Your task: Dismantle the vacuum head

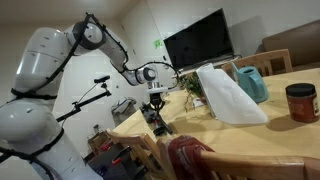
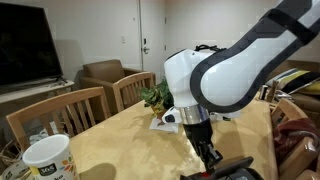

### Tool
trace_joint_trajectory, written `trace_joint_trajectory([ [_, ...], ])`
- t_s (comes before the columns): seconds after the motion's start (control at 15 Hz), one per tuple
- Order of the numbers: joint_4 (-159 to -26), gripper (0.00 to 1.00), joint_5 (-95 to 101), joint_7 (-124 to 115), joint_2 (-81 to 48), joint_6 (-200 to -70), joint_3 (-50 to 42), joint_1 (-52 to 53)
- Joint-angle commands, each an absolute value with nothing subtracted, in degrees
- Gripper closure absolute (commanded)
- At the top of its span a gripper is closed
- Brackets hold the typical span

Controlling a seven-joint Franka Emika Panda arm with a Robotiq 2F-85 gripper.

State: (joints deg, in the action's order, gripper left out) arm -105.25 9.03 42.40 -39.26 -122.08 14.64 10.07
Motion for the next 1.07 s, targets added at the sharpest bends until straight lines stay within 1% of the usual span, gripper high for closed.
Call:
trace_joint_trajectory([
  [0.0,-110.48,1.0,10.06,39.5,-37.09,-123.3,13.45,10.02],
  [0.53,-116.56,1.0,10.47,34.81,-34.61,-122.07,11.8,9.51],
  [1.0,-114.55,1.0,12.3,34.77,-34.95,-120.95,12.81,10.51],
])
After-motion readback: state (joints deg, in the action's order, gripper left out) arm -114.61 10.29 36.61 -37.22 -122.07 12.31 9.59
